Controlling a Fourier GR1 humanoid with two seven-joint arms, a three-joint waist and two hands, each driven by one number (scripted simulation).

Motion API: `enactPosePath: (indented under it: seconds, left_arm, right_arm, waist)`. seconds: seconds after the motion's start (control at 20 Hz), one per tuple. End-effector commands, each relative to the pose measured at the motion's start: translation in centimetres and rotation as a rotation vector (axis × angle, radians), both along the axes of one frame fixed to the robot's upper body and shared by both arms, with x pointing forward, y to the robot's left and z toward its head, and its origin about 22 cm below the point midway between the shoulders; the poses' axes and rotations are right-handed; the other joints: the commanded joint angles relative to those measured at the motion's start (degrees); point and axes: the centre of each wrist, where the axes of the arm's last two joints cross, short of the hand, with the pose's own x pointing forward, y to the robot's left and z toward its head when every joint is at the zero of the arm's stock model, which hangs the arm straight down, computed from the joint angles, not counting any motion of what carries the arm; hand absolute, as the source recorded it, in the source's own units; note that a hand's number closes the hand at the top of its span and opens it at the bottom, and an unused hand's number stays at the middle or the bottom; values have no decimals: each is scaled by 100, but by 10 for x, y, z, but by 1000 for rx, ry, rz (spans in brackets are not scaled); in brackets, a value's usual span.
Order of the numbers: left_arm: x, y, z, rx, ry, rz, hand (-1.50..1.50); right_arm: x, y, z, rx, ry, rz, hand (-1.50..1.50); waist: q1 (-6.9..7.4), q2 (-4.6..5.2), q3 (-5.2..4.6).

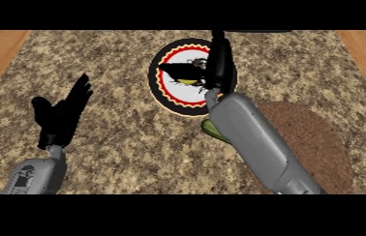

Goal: Pick the lemon from the placemat and place it in the plate

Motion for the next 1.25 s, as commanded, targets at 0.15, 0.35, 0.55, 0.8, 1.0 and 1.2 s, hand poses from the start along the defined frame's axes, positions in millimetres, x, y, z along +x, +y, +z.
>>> enactPosePath:
  seconds: [0.15, 0.35, 0.55, 0.8, 1.0, 1.2]
  left_arm:
    - [-6, 10, 8, 2, -7, 24, 0]
    - [6, -8, -3, 4, 6, 16, 0]
    - [-1, 8, 8, -13, 6, -4, 0]
    - [-12, 10, 12, 0, 14, 3, 0]
    - [-13, 2, -13, -4, 1, 11, 0]
    - [-10, 7, -13, -20, 9, 7, 0]
  right_arm:
    - [-10, -30, -25, 30, -38, 41, -150]
    - [-19, -63, -39, 5, -34, 25, -150]
    - [-18, -67, -40, 6, -39, 6, -150]
    - [-9, -106, -44, -37, -30, -19, -150]
    - [-25, -110, -50, -69, 24, -31, -150]
    - [-35, -119, -33, -76, 47, -27, -150]
  waist:
    - [-59, -14, -4]
    - [-97, -14, -5]
    - [-68, -13, -5]
    - [-47, -11, -4]
    - [-68, -10, -6]
    - [-89, -16, -7]
